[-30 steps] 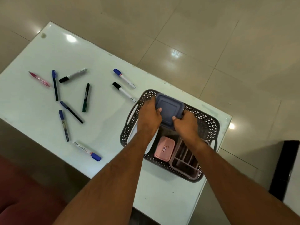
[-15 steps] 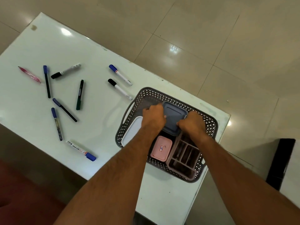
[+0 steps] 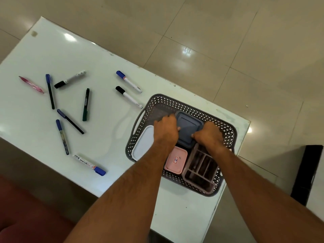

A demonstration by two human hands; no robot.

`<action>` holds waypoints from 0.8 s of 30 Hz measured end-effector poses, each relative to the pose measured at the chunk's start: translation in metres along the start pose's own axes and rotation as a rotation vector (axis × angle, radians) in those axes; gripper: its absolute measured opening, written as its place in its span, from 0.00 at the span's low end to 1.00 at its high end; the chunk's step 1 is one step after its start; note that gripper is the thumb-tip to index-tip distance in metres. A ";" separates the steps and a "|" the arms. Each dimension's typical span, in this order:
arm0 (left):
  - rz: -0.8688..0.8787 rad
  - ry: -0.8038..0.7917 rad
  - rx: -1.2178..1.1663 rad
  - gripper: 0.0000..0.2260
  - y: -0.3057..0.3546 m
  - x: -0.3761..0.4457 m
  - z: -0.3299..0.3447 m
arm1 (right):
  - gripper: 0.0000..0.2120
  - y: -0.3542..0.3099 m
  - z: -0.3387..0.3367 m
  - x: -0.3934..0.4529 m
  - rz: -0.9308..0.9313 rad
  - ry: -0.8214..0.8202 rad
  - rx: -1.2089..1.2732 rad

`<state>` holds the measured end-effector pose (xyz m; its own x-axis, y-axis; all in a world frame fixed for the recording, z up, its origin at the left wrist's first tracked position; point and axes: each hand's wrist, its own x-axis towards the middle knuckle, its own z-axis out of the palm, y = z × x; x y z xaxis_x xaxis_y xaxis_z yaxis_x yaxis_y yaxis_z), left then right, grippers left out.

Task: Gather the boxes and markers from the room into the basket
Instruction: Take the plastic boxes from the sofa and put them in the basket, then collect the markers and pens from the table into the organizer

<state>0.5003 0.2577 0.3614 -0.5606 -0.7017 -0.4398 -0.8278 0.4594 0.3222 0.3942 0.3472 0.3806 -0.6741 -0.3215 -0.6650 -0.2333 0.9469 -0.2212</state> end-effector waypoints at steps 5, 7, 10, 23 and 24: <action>0.031 0.145 -0.063 0.15 -0.005 -0.011 -0.007 | 0.11 -0.003 -0.009 -0.015 -0.091 0.050 -0.099; 0.072 0.226 -0.154 0.13 -0.010 -0.017 -0.007 | 0.13 -0.003 -0.019 -0.023 -0.165 0.119 -0.172; 0.127 0.360 -0.289 0.11 -0.019 -0.025 -0.010 | 0.13 -0.016 -0.031 -0.034 -0.279 0.288 -0.112; 0.046 0.573 -0.474 0.12 -0.154 0.002 -0.069 | 0.17 -0.193 0.056 -0.036 -0.615 0.307 0.027; 0.036 0.575 -0.475 0.12 -0.169 0.007 -0.076 | 0.17 -0.205 0.063 -0.033 -0.613 0.305 0.022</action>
<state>0.6380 0.1338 0.3681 -0.3782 -0.9247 0.0442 -0.6362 0.2943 0.7132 0.5084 0.1640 0.4031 -0.5929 -0.7837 -0.1851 -0.6238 0.5924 -0.5099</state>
